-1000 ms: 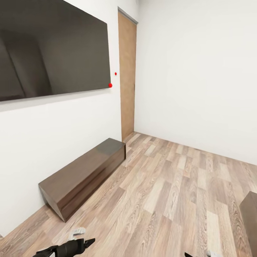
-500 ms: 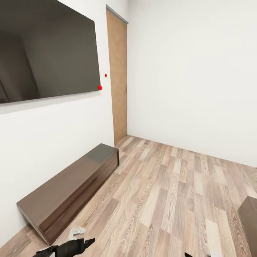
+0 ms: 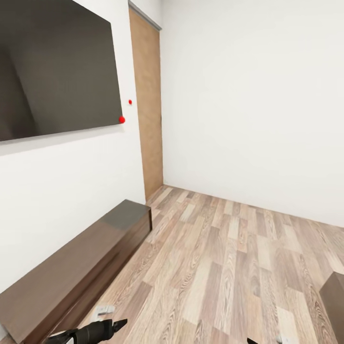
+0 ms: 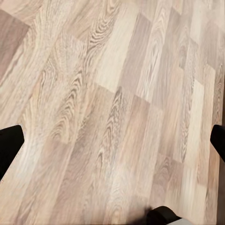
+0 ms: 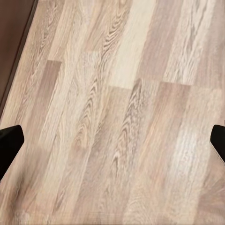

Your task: In the bedroom, move the book from the bed onto either nightstand, and place the two sandals side by side next to the bed.

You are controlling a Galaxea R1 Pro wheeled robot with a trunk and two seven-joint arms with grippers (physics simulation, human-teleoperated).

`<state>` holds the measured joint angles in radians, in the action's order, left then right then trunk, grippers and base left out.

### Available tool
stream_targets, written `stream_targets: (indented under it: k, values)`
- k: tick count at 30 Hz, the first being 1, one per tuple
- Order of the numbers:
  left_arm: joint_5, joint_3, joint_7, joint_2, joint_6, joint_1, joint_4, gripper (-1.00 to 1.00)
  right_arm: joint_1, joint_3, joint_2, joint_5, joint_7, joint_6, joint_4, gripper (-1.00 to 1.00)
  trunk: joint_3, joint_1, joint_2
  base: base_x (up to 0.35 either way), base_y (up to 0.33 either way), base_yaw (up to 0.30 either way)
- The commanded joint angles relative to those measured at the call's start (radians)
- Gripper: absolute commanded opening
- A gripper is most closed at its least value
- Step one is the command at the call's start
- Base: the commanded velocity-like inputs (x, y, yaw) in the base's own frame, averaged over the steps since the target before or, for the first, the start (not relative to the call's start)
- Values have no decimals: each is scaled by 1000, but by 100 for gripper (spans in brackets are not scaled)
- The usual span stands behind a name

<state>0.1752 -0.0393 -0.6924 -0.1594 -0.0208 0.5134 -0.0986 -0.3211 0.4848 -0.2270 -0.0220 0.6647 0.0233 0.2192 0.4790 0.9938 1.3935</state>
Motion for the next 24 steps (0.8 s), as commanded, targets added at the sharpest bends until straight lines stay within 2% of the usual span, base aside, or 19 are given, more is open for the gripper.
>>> stream_targets:
  k: [1, 11, 24]
  values:
    - [1, -4, -4, 0, -2, 1, 0, 100, -1, 5, 0, -3, 4, 3, -1, 100, 1, 1, 0, 334, 0, -189]
    - [1, -4, -4, 0, -2, 1, 1, 100, -1, 5, 0, -3, 4, 3, -1, 100, 1, 1, 0, 334, 0, -235]
    - [1, -4, -4, 0, -2, 1, 0, 100, -1, 5, 0, -3, 3, 4, -1, 100, 1, 1, 0, 334, 0, -21]
